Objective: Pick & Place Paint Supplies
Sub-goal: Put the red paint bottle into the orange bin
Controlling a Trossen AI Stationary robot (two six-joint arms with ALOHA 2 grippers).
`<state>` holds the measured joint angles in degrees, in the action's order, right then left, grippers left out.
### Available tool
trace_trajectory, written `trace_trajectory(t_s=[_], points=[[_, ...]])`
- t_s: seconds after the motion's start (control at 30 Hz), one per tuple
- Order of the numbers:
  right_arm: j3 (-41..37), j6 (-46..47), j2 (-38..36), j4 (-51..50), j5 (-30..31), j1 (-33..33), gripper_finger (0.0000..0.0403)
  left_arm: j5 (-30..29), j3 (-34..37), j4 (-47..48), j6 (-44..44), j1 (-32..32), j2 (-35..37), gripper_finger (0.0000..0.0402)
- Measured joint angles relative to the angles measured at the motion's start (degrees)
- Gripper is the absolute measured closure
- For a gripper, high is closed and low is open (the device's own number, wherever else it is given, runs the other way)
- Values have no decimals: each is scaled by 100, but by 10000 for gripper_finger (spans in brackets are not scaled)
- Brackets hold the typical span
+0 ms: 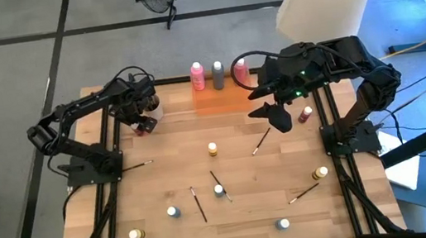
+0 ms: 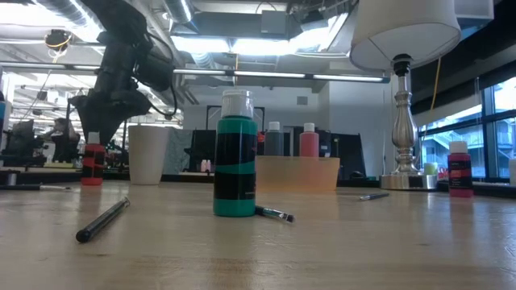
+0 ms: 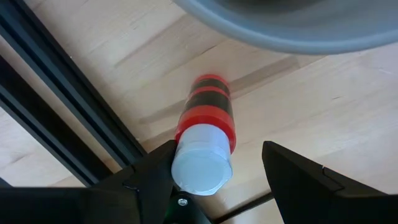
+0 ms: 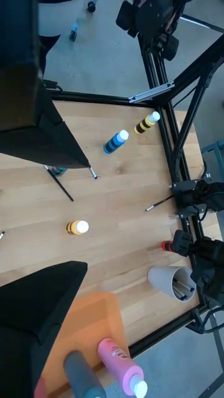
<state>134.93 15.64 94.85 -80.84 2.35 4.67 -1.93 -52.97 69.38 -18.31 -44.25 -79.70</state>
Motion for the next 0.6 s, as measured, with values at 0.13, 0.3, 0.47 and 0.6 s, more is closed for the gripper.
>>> trace_trajectory(t_s=[0.13, 0.3, 0.47, 0.6], points=[[0, 26, 0, 2, 0, 0, 141, -4, 0, 37, 0, 0, 0, 169], [0, 43, 0, 25, 0, 0, 141, -123, 0, 26, 2, 0, 0, 169], [0, 42, 0, 137, 0, 0, 141, -140, 0, -21, 42, 0, 0, 169], [0, 44, 0, 199, -2, 0, 141, -140, 65, -42, 44, 0, 0, 169]])
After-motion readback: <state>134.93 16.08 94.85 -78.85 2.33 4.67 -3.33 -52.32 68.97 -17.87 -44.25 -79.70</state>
